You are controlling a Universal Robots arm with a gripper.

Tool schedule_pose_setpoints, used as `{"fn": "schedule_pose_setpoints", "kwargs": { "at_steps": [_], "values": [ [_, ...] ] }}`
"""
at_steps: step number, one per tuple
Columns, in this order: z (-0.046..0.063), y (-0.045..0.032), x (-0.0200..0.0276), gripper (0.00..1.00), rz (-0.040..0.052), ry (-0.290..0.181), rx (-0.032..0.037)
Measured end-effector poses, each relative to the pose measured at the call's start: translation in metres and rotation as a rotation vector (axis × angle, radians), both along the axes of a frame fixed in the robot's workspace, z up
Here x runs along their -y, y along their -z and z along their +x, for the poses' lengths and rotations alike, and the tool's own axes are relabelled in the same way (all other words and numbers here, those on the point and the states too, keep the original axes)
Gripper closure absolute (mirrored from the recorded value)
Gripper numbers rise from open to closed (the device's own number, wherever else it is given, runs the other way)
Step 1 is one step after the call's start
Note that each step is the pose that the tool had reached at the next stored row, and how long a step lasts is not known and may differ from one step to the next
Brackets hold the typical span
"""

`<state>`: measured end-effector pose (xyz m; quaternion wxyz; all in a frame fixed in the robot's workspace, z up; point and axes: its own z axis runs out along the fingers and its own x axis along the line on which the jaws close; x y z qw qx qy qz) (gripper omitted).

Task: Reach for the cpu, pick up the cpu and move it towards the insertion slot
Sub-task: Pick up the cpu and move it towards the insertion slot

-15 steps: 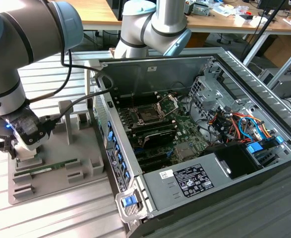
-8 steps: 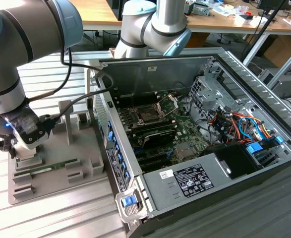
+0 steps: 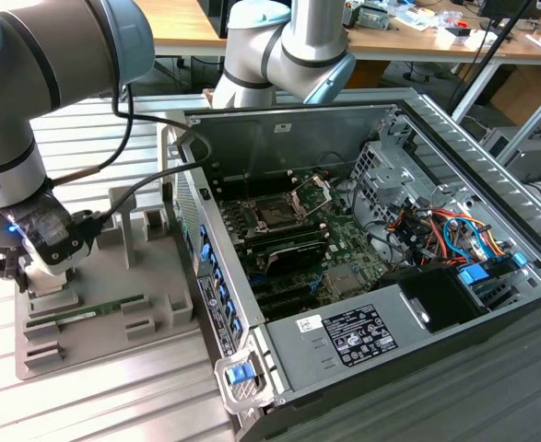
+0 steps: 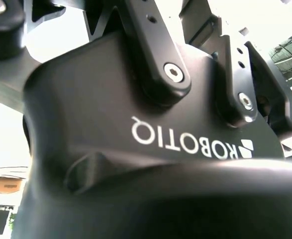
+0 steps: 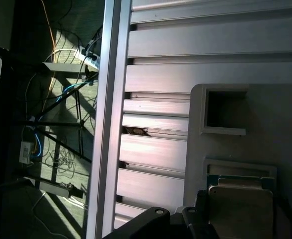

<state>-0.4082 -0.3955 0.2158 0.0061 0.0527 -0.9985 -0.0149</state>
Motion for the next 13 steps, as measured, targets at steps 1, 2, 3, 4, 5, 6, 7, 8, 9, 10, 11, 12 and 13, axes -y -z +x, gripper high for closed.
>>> {"fn": "schedule_pose_setpoints", "kwargs": {
  "at_steps": [1,2,3,4,5,6,7,8,9,10,11,12,13],
  "values": [
    [0.0000,-0.0005,0.0000,0.45,0.0000,0.000,0.0000],
    [0.0000,-0.0010,0.0000,0.45,0.0001,0.000,0.0001],
    [0.0000,-0.0016,0.0000,0.45,0.0001,0.000,0.0001],
    [0.0000,-0.0020,0.0000,0.45,0.0001,0.000,0.0001],
    [0.0000,-0.0024,0.0000,0.45,0.0001,0.000,0.0000],
    [0.0000,-0.0027,0.0000,0.45,0.0001,0.000,0.0000],
    [0.0000,-0.0029,0.0000,0.45,0.0002,0.000,0.0001],
    [0.0000,-0.0033,0.0000,0.45,0.0004,0.000,0.0001],
    [0.0000,-0.0037,0.0000,0.45,0.0006,0.000,0.0000],
    [0.0000,-0.0039,0.0000,0.45,0.0009,0.000,0.0001],
    [0.0000,-0.0044,0.0000,0.45,0.0010,0.000,0.0000],
    [0.0000,-0.0046,0.0000,0.45,0.0012,0.000,0.0000],
    [0.0000,-0.0050,0.0000,0.45,0.0013,0.000,0.0001]
  ]
}}
